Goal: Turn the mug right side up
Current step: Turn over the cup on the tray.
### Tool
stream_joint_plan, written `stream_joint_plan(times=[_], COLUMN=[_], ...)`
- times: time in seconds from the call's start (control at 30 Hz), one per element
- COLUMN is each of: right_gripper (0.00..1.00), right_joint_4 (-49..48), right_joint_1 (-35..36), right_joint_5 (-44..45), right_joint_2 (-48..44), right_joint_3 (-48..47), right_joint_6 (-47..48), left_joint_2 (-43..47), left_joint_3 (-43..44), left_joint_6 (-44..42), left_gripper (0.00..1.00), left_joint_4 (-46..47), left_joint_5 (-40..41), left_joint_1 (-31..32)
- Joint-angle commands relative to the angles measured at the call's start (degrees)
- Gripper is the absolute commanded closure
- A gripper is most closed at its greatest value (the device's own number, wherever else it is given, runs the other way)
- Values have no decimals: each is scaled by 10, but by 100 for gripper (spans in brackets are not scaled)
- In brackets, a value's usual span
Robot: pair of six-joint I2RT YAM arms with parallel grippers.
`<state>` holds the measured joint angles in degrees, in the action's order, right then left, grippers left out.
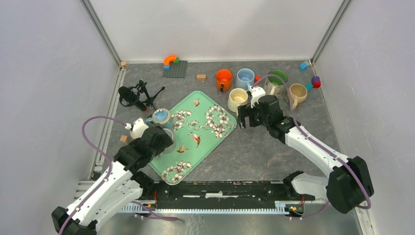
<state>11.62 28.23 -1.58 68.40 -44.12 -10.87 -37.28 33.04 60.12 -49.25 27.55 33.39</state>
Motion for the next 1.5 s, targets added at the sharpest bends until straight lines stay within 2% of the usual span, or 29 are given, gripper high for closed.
stream_joint_plan(times=[0.0,0.3,0.63,1.1,1.47], right_gripper=[2,2,2,2,2], right_joint_4=[-15,-6,-5,-29,-111], right_joint_1=[1,1,1,1,1], right_joint_5=[-8,-5,3,8,-53], right_joint_2=[-12,-15,-20,-41,-58], right_joint_3=[-4,-5,1,28,71], right_joint_6=[-2,-2,-5,-16,-64], left_joint_2=[-4,-44,-107,-223,-240], left_joint_3=[-16,-25,-17,28,45], left_joint_6=[-15,-70,-106,-89,-103], left_gripper=[0,0,0,0,29], left_joint_4=[71,158,189,215,158], left_joint_5=[5,-70,-120,-90,-11], left_joint_1=[-1,0,12,101,103])
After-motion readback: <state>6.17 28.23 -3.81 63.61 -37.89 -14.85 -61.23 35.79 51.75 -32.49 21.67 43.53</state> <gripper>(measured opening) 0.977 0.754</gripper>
